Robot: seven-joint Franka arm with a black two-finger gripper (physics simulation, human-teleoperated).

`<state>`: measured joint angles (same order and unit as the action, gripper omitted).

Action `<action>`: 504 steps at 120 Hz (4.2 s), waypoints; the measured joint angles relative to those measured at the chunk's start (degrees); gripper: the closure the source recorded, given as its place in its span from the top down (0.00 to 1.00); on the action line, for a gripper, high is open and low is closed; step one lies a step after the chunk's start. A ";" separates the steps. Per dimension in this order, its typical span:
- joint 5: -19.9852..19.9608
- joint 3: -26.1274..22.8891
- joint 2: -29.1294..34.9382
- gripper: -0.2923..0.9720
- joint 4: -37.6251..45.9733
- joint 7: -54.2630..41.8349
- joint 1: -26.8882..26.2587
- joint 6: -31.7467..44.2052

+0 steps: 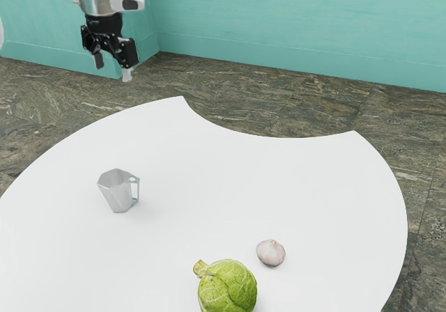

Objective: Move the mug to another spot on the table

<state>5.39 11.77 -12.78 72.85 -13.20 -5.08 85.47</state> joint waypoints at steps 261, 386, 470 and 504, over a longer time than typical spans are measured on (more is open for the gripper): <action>-6.83 -2.54 5.63 0.77 38.86 -30.69 -1.01 21.14; -10.98 2.91 -7.20 0.77 34.39 -67.76 0.43 33.41; -10.63 3.34 -11.12 0.76 31.06 -60.72 0.98 32.13; -10.36 3.35 -11.96 0.70 30.70 -57.77 1.06 33.19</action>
<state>-4.97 15.12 -24.73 103.56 -70.97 -4.03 118.66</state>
